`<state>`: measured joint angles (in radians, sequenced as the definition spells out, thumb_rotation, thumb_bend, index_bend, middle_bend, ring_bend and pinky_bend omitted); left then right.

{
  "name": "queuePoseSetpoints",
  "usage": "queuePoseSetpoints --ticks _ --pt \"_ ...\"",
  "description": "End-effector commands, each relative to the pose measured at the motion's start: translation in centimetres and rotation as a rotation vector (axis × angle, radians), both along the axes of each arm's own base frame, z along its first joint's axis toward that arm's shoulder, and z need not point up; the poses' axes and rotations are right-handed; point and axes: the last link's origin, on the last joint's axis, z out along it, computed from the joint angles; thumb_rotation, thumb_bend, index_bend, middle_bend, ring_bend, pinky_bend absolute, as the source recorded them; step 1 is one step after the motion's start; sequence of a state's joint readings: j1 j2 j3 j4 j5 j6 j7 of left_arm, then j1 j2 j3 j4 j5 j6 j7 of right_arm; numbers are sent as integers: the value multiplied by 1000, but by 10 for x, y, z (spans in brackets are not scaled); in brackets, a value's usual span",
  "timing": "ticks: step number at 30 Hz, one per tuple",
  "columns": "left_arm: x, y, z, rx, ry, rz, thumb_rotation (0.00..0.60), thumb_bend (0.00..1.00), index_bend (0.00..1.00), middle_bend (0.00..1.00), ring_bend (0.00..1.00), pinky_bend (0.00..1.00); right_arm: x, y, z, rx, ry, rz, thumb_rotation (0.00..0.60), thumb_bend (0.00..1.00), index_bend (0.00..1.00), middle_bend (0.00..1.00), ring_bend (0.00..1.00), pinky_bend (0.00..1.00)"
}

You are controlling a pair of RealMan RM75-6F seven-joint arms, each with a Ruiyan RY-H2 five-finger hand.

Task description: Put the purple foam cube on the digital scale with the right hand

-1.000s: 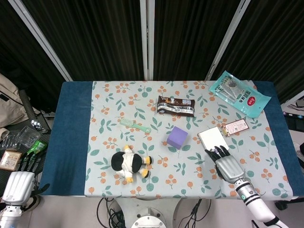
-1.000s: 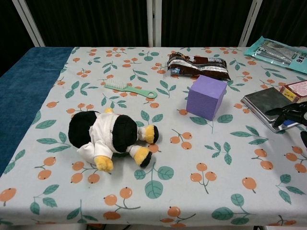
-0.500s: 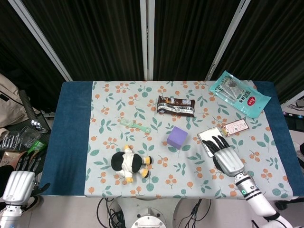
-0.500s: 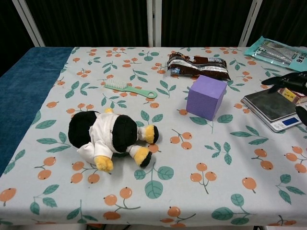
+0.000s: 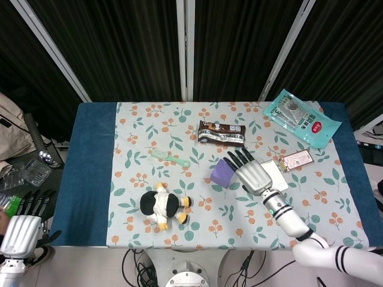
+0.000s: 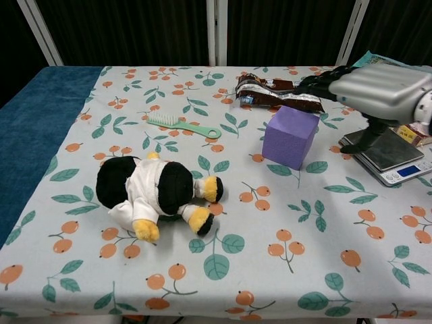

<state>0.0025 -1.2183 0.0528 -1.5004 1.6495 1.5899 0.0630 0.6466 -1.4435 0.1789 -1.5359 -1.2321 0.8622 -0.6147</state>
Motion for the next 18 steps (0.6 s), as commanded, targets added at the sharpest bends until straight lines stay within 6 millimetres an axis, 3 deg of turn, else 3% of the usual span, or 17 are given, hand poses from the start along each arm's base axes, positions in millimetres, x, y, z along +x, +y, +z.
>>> queuePoseSetpoints --ticks 1,8,11,13,16,18 --pt "-1 -1 1 1 -1 4 600 106 65 61 0 20 17 -13 -19 33 33 13 600 107 0 0 0 0" --pt "-4 -3 0 -6 -18 12 600 106 66 61 0 20 30 -18 -38 107 14 -27 600 121 0 7 0 0" --pt "-6 -3 1 -4 -20 13 600 106 66 60 0 20 34 -18 -39 96 2 -11 600 141 29 146 0 0" --pt "-6 -4 2 -3 -21 15 600 106 66 61 0 20 34 -18 -38 75 -1 7 600 152 200 305 26 0" --pt "-7 -4 1 -4 -23 15 600 107 67 61 0 21 31 -16 -36 52 -12 23 600 173 417 441 154 0" --pt "-7 -4 1 -5 -23 15 600 106 69 60 0 21 28 -15 -34 51 -14 21 600 201 503 499 241 0"
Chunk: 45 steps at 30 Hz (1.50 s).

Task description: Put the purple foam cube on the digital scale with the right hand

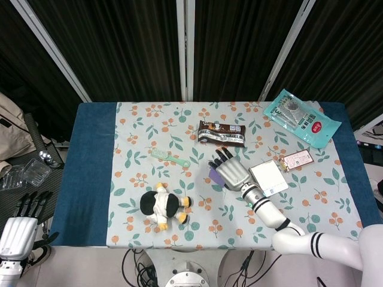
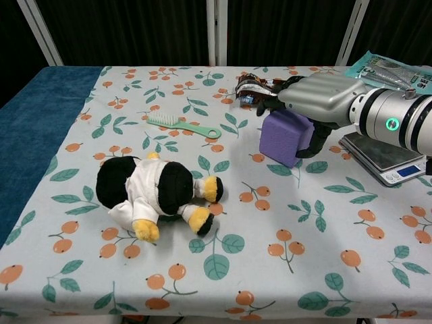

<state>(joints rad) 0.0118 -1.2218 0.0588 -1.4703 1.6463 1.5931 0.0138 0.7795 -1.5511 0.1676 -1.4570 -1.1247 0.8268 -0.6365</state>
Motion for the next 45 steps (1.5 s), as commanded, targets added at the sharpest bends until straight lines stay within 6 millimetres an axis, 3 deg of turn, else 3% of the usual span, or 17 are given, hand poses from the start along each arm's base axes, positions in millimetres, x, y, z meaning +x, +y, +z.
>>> queuePoseSetpoints --ticks 1,5,9,15,19,23,29,39,45 --pt "0 0 0 -1 0 1 600 106 69 60 0 21 -6 2 3 -5 -4 -2 600 214 524 513 280 0" --pt "1 -1 0 4 1 0 600 106 74 60 0 24 -8 4 20 -40 -32 10 600 223 540 522 336 0" --pt "1 -1 0 3 3 -3 600 106 74 61 0 26 -15 9 54 -119 -68 23 600 224 547 527 355 0" --pt "3 2 -3 -6 1 -9 600 107 74 61 0 26 -52 23 104 -202 -29 -33 600 223 554 531 375 0" --pt "4 3 -7 -19 3 -12 600 107 74 60 0 27 -81 35 119 -212 41 -90 600 224 555 530 371 0" --pt "6 4 -10 -30 9 -20 600 106 74 61 0 25 -101 41 118 -198 68 -148 600 224 555 525 365 0" --pt "7 4 -10 -32 14 -16 600 107 74 61 0 27 -113 41 108 -182 87 -184 600 223 548 505 363 0" --pt "5 4 -6 -28 8 -12 600 107 74 60 0 29 -116 32 96 -172 89 -215 600 191 422 448 319 0" --pt "2 2 -7 -30 2 -3 600 107 74 60 0 31 -114 28 93 -196 78 -214 600 161 324 359 201 0"
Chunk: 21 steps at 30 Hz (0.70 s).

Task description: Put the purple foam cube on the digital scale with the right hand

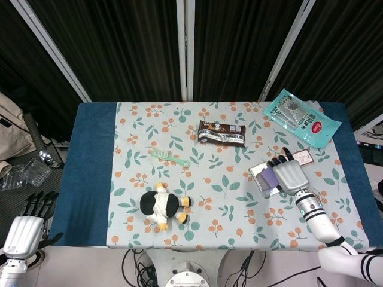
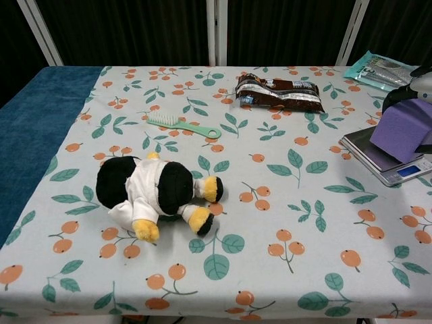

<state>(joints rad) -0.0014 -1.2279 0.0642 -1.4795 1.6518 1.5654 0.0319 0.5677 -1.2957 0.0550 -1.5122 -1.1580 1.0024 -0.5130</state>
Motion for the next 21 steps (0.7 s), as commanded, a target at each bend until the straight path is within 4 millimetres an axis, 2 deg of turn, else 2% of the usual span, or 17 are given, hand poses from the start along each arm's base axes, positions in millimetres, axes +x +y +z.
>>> queuePoseSetpoints --ticks 1,6,10,13,17,21 --pt "-1 -1 0 2 -4 4 600 107 74 61 0 30 0 -1 -2 -11 -7 1 600 147 290 331 173 0" --pt "-3 0 0 3 -4 6 600 107 74 61 0 31 1 0 -5 -6 -32 -13 600 75 119 181 34 0" --pt "-4 0 0 3 -5 3 600 106 74 61 0 32 1 1 -7 0 -36 -20 600 30 11 72 0 0" --pt "-4 -1 0 5 -6 6 600 107 74 61 0 32 1 1 -8 7 -43 -26 600 26 0 17 0 0" --pt "-5 -2 1 11 -8 7 600 106 75 61 0 32 4 3 -4 -5 -72 -19 600 24 0 0 0 0" --pt "-3 -3 3 20 -8 1 600 106 74 61 0 31 12 14 17 -41 -145 12 600 23 0 0 0 0"
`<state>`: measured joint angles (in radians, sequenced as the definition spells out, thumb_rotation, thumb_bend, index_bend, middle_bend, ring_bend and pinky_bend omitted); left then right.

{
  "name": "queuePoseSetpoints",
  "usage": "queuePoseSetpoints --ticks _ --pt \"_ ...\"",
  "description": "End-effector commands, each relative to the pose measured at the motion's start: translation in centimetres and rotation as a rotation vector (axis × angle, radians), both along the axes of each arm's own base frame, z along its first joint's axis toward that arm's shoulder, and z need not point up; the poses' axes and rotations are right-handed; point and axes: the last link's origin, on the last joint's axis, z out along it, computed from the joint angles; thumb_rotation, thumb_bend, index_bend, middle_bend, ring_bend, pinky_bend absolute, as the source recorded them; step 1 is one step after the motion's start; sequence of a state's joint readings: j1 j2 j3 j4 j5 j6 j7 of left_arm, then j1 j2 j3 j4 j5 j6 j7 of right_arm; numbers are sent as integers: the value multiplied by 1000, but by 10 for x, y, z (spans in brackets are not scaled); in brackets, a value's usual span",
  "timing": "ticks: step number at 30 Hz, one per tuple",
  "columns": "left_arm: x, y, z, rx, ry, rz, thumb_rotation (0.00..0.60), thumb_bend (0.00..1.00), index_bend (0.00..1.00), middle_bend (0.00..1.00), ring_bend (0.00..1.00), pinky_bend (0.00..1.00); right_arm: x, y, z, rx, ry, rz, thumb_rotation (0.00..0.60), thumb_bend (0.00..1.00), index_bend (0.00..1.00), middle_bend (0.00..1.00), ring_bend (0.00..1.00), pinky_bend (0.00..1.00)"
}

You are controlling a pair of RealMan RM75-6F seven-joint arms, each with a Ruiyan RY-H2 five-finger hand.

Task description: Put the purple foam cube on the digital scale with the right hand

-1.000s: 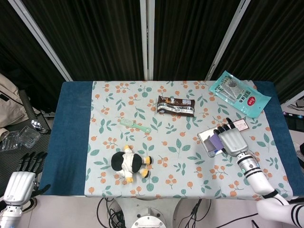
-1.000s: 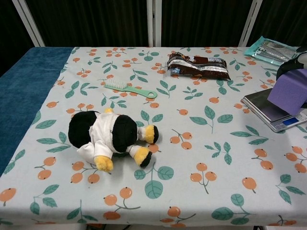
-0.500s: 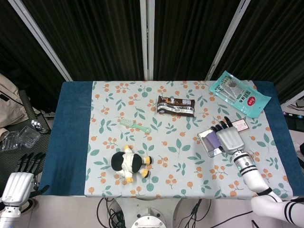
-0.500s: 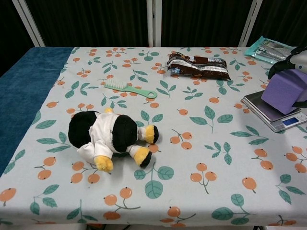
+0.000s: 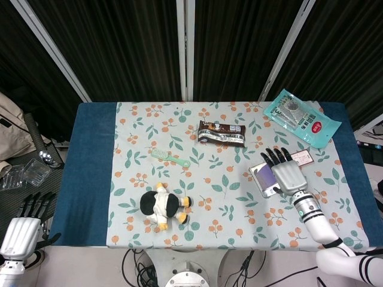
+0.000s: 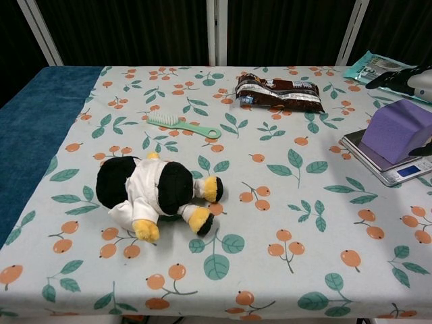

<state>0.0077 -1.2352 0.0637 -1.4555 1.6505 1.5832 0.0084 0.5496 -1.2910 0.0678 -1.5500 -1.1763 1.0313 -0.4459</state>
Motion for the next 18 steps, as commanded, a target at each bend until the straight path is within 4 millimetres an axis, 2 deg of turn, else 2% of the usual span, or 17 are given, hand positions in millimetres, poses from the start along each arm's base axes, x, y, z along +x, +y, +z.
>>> queuePoseSetpoints --ticks 1,5,9,11,14,18 --pt "1 0 1 7 0 -4 600 107 74 61 0 31 6 14 23 -44 -59 33 600 22 0 0 0 0" --pt "2 -1 3 20 1 -10 600 106 74 61 0 30 -3 53 63 -135 -88 79 600 14 0 0 0 0" --pt "5 -1 4 28 1 -13 600 107 75 61 0 29 -34 100 88 -208 -89 29 600 7 0 0 0 0" --pt "6 0 5 32 2 -17 600 106 74 61 0 29 -55 120 93 -241 -86 -17 600 3 0 0 0 0" --pt "8 3 5 37 6 -25 600 106 74 60 0 28 -80 138 92 -278 -98 -68 600 0 0 0 0 0" --pt "11 6 5 28 17 -43 600 106 74 61 0 27 -96 151 86 -302 -131 -99 600 0 0 0 0 0"
